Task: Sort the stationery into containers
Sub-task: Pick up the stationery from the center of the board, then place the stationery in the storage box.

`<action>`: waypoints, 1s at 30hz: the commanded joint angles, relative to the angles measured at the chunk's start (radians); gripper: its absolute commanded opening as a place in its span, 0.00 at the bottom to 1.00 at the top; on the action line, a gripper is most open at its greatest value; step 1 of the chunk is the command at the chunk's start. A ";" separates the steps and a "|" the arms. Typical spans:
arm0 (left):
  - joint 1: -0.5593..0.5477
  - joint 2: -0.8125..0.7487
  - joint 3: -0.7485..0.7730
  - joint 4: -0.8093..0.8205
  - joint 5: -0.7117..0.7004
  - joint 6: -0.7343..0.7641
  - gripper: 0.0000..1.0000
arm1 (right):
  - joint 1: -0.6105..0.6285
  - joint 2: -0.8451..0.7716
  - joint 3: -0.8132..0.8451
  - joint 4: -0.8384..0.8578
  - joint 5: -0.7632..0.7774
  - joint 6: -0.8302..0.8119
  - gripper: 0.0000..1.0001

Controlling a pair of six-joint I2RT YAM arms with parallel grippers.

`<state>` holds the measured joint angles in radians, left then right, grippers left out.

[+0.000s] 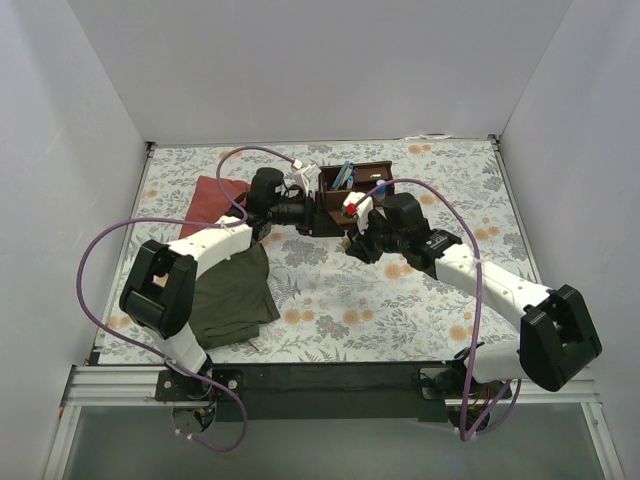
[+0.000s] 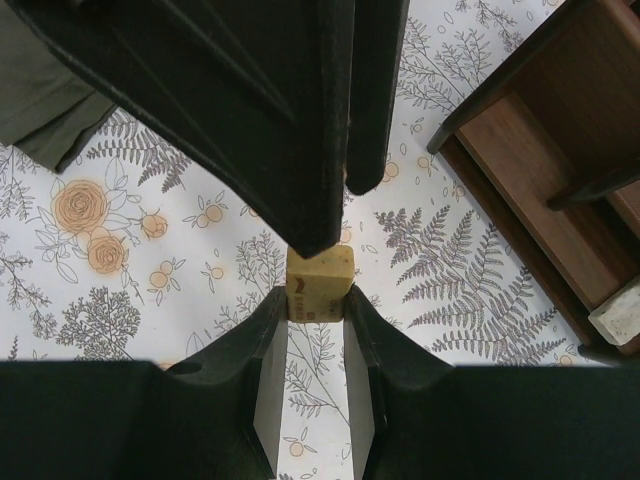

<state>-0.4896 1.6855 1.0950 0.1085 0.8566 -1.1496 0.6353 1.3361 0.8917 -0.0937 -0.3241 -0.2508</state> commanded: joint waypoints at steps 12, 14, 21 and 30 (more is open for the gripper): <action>-0.041 0.022 0.046 -0.102 -0.051 0.082 0.36 | 0.014 0.011 0.061 0.066 0.019 -0.030 0.01; -0.041 0.023 0.046 -0.136 -0.063 0.091 0.35 | 0.015 -0.005 0.059 0.068 0.031 -0.031 0.01; -0.041 0.042 0.046 -0.147 -0.105 0.091 0.34 | 0.014 -0.046 0.046 0.065 0.043 -0.028 0.01; -0.043 0.092 0.094 -0.170 -0.122 0.099 0.40 | 0.014 -0.083 0.042 0.060 0.051 -0.013 0.01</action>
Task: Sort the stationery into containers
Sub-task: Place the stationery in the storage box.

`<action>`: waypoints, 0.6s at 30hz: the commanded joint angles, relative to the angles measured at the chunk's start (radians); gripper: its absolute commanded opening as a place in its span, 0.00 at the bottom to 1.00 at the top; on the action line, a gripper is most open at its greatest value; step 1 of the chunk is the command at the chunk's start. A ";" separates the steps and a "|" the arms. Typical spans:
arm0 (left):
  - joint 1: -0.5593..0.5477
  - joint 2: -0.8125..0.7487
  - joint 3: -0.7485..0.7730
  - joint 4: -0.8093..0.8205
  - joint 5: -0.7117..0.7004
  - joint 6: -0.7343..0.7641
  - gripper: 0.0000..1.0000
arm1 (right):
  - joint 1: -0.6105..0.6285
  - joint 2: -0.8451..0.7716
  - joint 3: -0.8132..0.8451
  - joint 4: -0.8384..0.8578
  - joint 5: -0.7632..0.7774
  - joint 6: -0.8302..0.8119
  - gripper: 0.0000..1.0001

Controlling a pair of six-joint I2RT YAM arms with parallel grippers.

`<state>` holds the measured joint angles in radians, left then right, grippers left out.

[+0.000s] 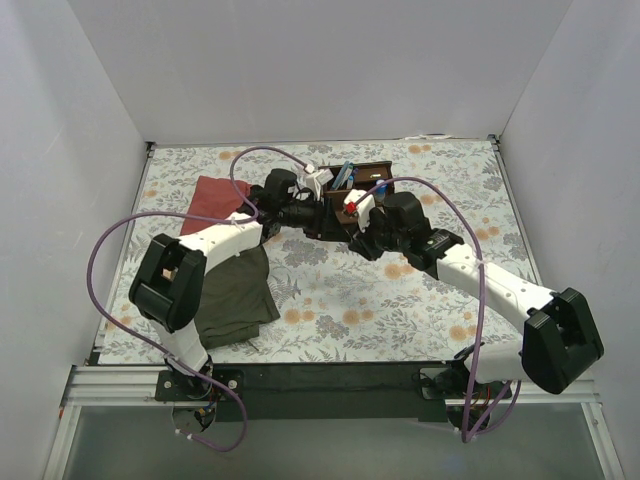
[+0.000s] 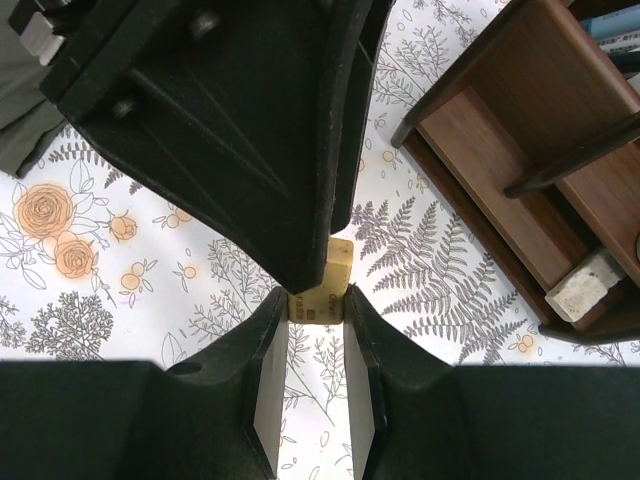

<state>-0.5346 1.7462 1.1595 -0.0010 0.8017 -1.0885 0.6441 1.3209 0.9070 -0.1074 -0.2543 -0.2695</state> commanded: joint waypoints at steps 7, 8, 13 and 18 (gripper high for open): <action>0.004 0.058 0.066 -0.067 -0.095 0.041 0.67 | 0.005 -0.084 0.024 0.069 -0.016 0.033 0.01; 0.004 0.058 0.071 -0.068 -0.096 0.041 0.68 | 0.006 -0.086 0.024 0.068 -0.011 0.032 0.01; 0.013 0.021 0.107 -0.074 -0.111 0.050 0.73 | 0.000 -0.092 0.001 0.061 0.039 0.050 0.01; 0.039 -0.068 0.132 -0.056 -0.151 0.085 0.76 | -0.055 -0.077 -0.036 0.064 0.052 0.122 0.01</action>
<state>-0.5316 1.7813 1.2427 -0.0605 0.7460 -1.0546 0.6270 1.2751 0.8909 -0.0929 -0.1997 -0.2207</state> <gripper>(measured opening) 0.751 0.327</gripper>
